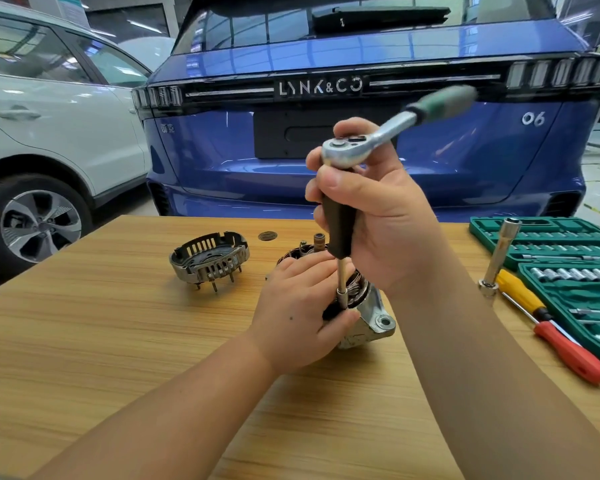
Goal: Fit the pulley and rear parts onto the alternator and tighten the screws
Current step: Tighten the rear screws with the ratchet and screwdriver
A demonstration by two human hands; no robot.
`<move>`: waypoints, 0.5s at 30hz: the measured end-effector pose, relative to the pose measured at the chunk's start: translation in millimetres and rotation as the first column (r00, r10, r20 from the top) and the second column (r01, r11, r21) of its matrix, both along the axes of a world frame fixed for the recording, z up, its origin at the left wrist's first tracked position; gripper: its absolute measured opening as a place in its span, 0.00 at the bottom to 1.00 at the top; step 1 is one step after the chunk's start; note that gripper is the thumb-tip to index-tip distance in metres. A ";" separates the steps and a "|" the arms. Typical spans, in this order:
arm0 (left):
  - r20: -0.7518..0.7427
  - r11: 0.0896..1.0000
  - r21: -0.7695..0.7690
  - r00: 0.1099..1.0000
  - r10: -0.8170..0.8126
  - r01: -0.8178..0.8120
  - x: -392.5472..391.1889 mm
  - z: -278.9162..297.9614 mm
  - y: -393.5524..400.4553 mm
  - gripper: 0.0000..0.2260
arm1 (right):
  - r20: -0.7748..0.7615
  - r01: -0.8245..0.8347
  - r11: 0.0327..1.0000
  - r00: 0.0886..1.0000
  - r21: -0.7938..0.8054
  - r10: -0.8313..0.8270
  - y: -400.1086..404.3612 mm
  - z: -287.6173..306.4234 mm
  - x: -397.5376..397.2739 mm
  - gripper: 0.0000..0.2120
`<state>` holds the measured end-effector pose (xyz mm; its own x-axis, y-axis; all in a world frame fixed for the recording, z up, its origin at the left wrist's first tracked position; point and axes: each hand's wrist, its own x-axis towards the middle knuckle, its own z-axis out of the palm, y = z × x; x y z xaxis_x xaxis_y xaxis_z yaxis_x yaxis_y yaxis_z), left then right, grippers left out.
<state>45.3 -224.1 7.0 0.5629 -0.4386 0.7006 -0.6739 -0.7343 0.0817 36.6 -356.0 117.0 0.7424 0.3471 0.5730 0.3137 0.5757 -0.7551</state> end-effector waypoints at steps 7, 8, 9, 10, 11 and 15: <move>-0.079 0.979 -0.202 0.997 -0.007 -0.009 -5.1 1.7 -6.8 0.23 | 0.371 0.163 0.979 0.923 -0.126 -0.106 17.2 -6.7 -9.5 0.17; -0.121 0.977 -0.214 0.993 -0.014 -0.013 -6.8 1.4 -6.3 0.25 | 0.374 0.132 0.982 0.925 -0.134 -0.073 20.5 -8.3 -10.9 0.17; -0.163 0.980 -0.200 0.986 -0.020 -0.013 -5.8 -0.9 -6.0 0.21 | 0.379 0.124 0.981 0.923 -0.147 -0.060 22.9 -9.4 -12.2 0.19; -0.169 0.984 -0.173 0.986 0.002 -0.031 -3.4 -2.5 -4.2 0.15 | 0.384 0.117 0.981 0.922 -0.157 -0.048 24.0 -10.1 -12.5 0.20; -0.180 0.973 -0.226 0.984 0.001 -0.042 -2.8 -1.1 -3.1 0.11 | 0.375 0.103 0.981 0.926 -0.163 -0.034 22.8 -10.0 -12.0 0.19; -0.161 0.986 -0.166 0.986 -0.045 0.018 -14.4 17.9 -8.5 0.06 | 0.295 0.045 0.994 0.955 -0.097 -0.015 8.2 -4.7 -5.5 0.17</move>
<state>30.9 -232.6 24.9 0.6636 -0.3452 0.6637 -0.6638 -0.6809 0.3096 31.0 -347.8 112.4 0.5576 0.3948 0.7302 0.5463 0.4878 -0.6809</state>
